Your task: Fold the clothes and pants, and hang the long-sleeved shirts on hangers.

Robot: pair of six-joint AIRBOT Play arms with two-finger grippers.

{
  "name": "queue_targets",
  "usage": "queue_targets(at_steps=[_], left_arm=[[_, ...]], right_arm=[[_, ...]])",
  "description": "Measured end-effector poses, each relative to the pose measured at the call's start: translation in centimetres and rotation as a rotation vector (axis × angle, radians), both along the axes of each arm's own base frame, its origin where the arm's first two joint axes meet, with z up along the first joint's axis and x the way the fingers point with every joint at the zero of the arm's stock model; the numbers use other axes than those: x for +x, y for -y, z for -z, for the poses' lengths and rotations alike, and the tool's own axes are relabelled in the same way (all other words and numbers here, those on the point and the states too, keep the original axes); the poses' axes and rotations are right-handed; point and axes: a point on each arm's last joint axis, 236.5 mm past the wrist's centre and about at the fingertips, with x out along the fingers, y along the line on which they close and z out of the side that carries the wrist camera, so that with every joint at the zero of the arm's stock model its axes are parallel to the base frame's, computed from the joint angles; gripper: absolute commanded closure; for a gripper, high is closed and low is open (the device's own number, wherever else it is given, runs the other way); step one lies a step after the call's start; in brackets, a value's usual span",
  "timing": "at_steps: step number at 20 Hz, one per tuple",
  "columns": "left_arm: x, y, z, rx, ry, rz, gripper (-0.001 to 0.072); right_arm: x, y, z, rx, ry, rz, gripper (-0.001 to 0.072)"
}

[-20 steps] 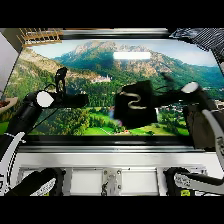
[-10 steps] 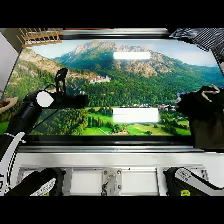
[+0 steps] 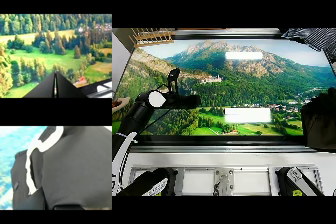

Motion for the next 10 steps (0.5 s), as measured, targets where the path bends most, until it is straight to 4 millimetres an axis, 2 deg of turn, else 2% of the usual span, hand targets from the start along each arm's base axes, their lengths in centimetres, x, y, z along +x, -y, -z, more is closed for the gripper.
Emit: queue_targets(at_steps=[3, 9, 10], left_arm=[[0.0, 0.0, 0.0, 0.001, 0.000, 0.001, 0.0694], [0.0, 0.0, 0.0, 0.002, 0.000, 0.001, 0.0694], [0.0, 0.0, 0.0, 0.002, 0.000, 0.001, 0.0694]], right_arm=[[-2.2, -0.2, 2.2, 0.011, -0.105, 0.018, 0.0679], [-8.0, 0.5, 7.5, -0.029, -0.405, 0.030, 0.0659], [-8.9, 0.6, 8.1, -0.035, -0.449, 0.031, 0.0483]])
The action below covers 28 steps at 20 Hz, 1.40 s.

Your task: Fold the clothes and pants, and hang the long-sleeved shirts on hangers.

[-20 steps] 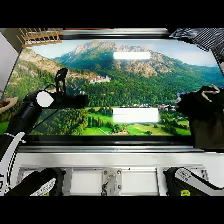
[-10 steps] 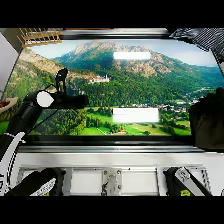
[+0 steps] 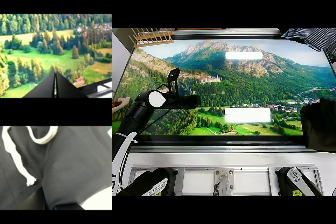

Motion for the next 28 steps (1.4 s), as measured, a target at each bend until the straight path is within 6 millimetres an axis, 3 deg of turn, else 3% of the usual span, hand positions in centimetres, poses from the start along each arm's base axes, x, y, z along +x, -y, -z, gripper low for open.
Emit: queue_targets(at_steps=[1, 2, 5, 7, 10, 12, 14, 17, 19, 21, 22, 24, 25, 28], left_arm=[[0.0, 0.0, 0.0, 0.000, 0.000, 0.000, 0.0694], [0.0, 0.0, 0.0, 0.000, 0.000, 0.000, 0.0694], [0.0, 0.0, 0.0, 0.001, 0.000, 0.000, 0.0694], [0.0, 0.0, 0.0, 0.001, 0.000, 0.000, 0.0694], [0.0, 0.0, 0.0, 0.000, 0.001, 0.001, 0.0693], [0.0, 0.0, 0.0, 0.000, 0.001, 0.001, 0.0694], [0.0, 0.1, 0.0, 0.000, 0.001, 0.002, 0.0694], [0.1, 0.1, 0.0, 0.000, 0.004, 0.001, 0.0694], [0.0, 0.1, 0.0, 0.000, 0.003, 0.001, 0.0694], [0.0, 0.1, 0.0, 0.000, 0.003, 0.001, 0.0694], [0.0, 0.1, 0.0, 0.000, 0.002, 0.001, 0.0694], [0.0, 0.1, 0.0, 0.000, 0.002, 0.001, 0.0694], [0.0, 0.1, 0.0, 0.000, 0.002, 0.001, 0.0694], [0.0, 0.1, 0.0, 0.000, 0.003, 0.001, 0.0693]], right_arm=[[-0.7, 0.1, 0.5, -0.004, -0.038, 0.000, 0.0212], [-1.4, 0.2, 0.9, -0.004, -0.073, 0.001, 0.0085], [-2.8, 0.7, 1.2, -0.021, -0.142, 0.003, 0.0087], [-3.0, 1.2, -0.2, -0.063, -0.140, 0.004, 0.0087], [-0.6, 1.0, -4.2, -0.159, -0.016, -0.040, 0.0087], [2.6, -1.4, -6.9, -0.184, 0.112, -0.129, 0.0087], [6.6, -6.2, -8.6, -0.145, 0.242, -0.272, 0.0087], [11.5, -16.2, -9.1, 0.021, 0.390, -0.522, 0.0087], [13.2, -23.9, -8.6, 0.158, 0.440, -0.691, 0.0087], [13.3, -30.6, -7.5, 0.269, 0.440, -0.840, 0.0100], [13.0, -33.1, -7.1, 0.310, 0.432, -0.899, 0.0214], [12.1, -37.4, -6.2, 0.376, 0.407, -1.002, 0.0618], [11.6, -39.0, -5.9, 0.400, 0.394, -1.043, 0.0674], [10.7, -41.7, -5.3, 0.443, 0.371, -1.110, 0.0674]])
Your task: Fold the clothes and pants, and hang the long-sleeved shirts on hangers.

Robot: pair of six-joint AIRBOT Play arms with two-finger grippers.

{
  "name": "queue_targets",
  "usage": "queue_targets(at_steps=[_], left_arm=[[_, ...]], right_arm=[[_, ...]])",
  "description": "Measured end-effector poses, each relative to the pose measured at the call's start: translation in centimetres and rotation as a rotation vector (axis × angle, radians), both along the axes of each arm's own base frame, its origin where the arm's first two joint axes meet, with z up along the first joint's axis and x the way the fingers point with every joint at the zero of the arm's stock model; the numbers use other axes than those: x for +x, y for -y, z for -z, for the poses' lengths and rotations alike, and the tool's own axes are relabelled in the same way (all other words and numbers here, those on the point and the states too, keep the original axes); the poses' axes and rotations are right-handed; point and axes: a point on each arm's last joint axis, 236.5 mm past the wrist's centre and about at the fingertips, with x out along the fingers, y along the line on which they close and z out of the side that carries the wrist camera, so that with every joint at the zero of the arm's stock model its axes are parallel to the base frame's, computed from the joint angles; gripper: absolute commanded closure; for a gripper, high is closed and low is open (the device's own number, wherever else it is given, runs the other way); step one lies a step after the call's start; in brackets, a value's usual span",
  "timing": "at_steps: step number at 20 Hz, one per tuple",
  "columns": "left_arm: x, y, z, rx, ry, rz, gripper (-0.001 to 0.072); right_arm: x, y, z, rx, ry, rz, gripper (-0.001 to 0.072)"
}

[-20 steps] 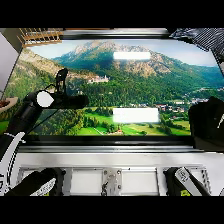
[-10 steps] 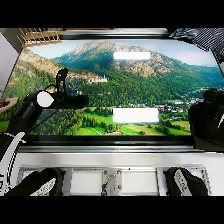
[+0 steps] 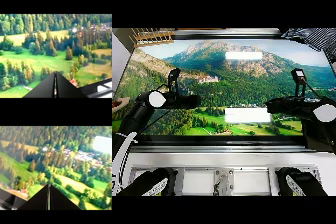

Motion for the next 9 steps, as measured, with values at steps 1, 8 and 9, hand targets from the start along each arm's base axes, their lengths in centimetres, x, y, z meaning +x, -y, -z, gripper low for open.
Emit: queue_targets(at_steps=[1, 8, 9], left_arm=[[0.0, 0.0, 0.0, 0.000, 0.000, 0.000, 0.0693], [0.0, 0.0, 0.0, 0.000, 0.000, 0.000, 0.0694], [0.0, 0.0, 0.0, -0.001, 0.000, -0.001, 0.0694]], right_arm=[[-0.2, -0.5, 0.1, 0.003, -0.004, -0.013, 0.0674], [-0.7, -1.6, 0.3, 0.011, -0.013, -0.046, 0.0674], [-0.7, -1.6, 0.3, 0.011, -0.013, -0.046, 0.0673]])
